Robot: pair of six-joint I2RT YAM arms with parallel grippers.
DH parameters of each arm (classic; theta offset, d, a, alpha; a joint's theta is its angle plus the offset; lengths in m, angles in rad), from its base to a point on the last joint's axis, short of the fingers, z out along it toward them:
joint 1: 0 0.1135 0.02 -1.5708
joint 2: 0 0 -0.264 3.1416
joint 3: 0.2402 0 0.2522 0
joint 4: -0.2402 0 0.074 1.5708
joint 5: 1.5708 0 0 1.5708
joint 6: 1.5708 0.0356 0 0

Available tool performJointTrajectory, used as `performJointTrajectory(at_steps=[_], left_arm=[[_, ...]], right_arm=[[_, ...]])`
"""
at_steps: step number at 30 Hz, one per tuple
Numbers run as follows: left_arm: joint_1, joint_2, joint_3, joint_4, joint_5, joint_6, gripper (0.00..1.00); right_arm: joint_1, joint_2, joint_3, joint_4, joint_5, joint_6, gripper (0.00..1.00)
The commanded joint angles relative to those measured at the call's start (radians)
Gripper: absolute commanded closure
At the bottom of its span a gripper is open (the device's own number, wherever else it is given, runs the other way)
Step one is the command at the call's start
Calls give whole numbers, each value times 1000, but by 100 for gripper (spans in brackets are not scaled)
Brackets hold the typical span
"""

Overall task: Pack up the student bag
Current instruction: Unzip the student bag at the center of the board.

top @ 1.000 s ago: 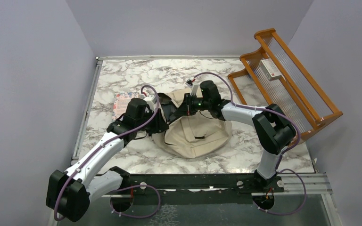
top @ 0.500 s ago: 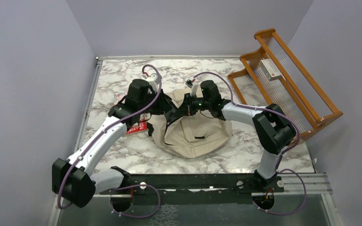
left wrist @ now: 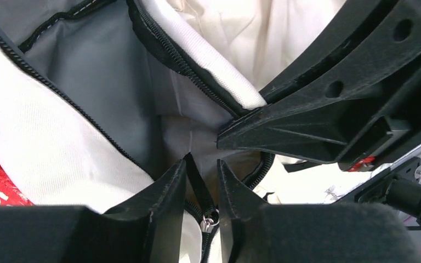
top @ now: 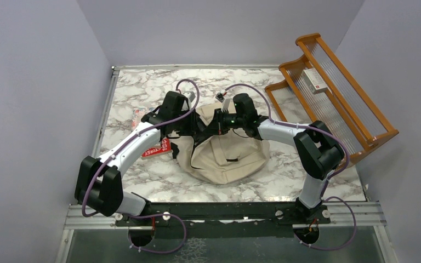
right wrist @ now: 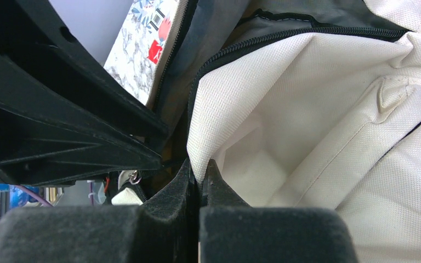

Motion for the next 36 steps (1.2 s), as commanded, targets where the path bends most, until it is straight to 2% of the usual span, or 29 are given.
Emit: performJointTrajectory(at_steps=[1,6,14,22,27,31,33,36], left_arm=[[-1,18,9,-47,-16,46,67],[-1,34,18,-70,9,81,58],[-2,74,28,-115,28,123,57],[-2,83,-1,-118,122,140,50],[-5,103,-11,-118,171,158,50],[-7,118,-17,-119,194,171,56],[-7,123,-19,-119,206,175,62],[-8,124,-14,-119,218,178,78]], right_arm=[[5,-27,0,-3,-28,-15,100],[5,-25,-6,1,-26,-12,100],[5,-22,-7,8,-26,-8,100],[5,-18,-10,17,-26,-1,99],[5,-15,-13,22,-26,2,99],[5,-16,-14,20,-25,4,100],[4,-16,-14,19,-23,2,100],[5,-16,-16,19,-22,1,100]])
